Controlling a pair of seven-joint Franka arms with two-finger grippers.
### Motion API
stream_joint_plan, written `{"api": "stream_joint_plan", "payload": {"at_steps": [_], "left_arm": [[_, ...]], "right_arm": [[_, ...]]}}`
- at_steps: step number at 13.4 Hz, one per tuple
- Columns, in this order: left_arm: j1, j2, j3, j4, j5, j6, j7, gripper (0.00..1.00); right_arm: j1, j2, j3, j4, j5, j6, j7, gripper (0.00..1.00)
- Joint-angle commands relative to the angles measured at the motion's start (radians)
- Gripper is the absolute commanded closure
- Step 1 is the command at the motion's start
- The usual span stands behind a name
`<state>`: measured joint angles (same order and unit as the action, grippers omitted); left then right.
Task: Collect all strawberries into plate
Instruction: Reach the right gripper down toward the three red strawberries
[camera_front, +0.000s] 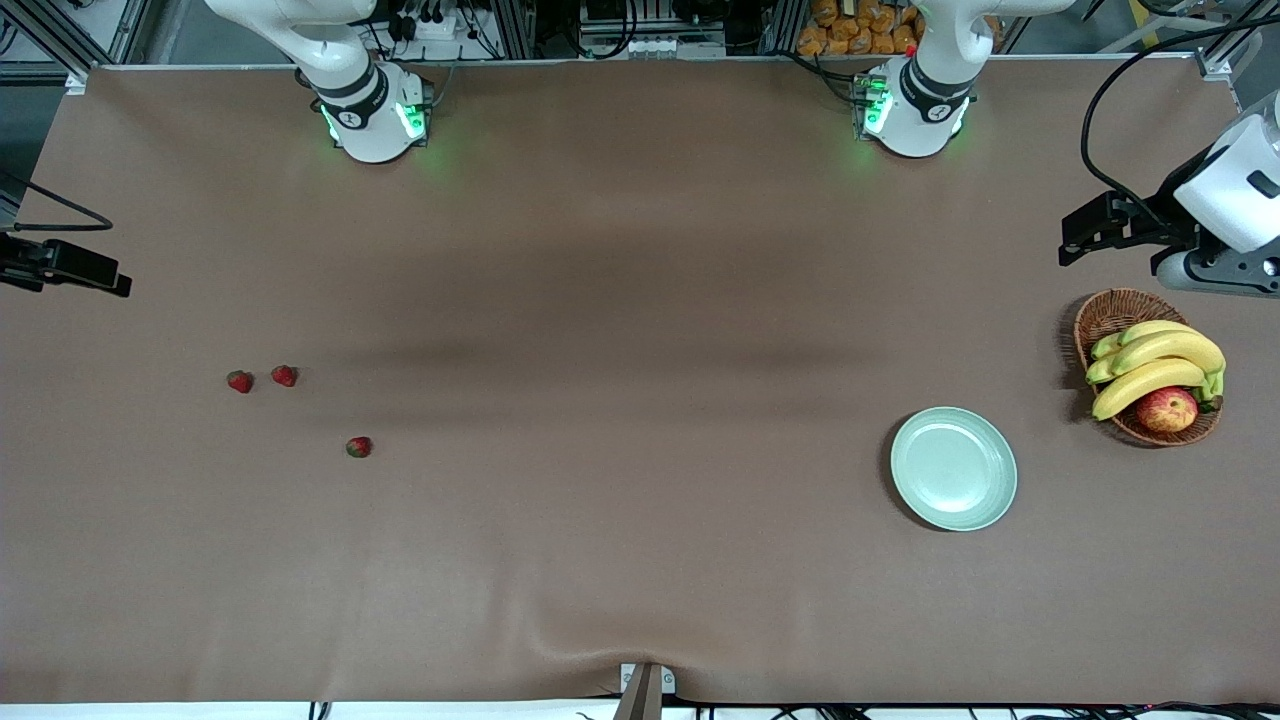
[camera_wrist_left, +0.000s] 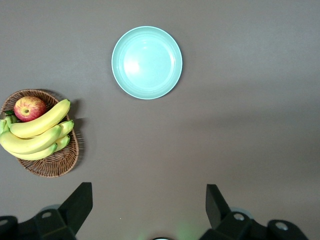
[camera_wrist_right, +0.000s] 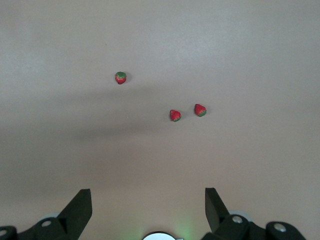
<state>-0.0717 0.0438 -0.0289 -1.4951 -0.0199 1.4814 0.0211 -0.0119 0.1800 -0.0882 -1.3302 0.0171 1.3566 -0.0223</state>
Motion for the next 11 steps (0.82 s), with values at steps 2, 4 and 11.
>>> {"api": "stream_joint_plan", "payload": {"at_steps": [2, 4, 11], "left_arm": [[0.007, 0.008, -0.006, 0.013, 0.014, 0.002, 0.013, 0.00], [0.009, 0.005, -0.003, 0.018, 0.006, 0.003, 0.011, 0.00], [0.010, -0.002, 0.000, -0.002, -0.020, -0.010, -0.032, 0.00]], "right_arm": [[-0.005, 0.004, 0.004, 0.009, 0.001, -0.004, 0.001, 0.00], [-0.005, 0.006, 0.002, 0.009, -0.005, -0.002, -0.001, 0.00], [-0.017, 0.093, 0.002, 0.003, -0.009, 0.081, -0.008, 0.00]]}}
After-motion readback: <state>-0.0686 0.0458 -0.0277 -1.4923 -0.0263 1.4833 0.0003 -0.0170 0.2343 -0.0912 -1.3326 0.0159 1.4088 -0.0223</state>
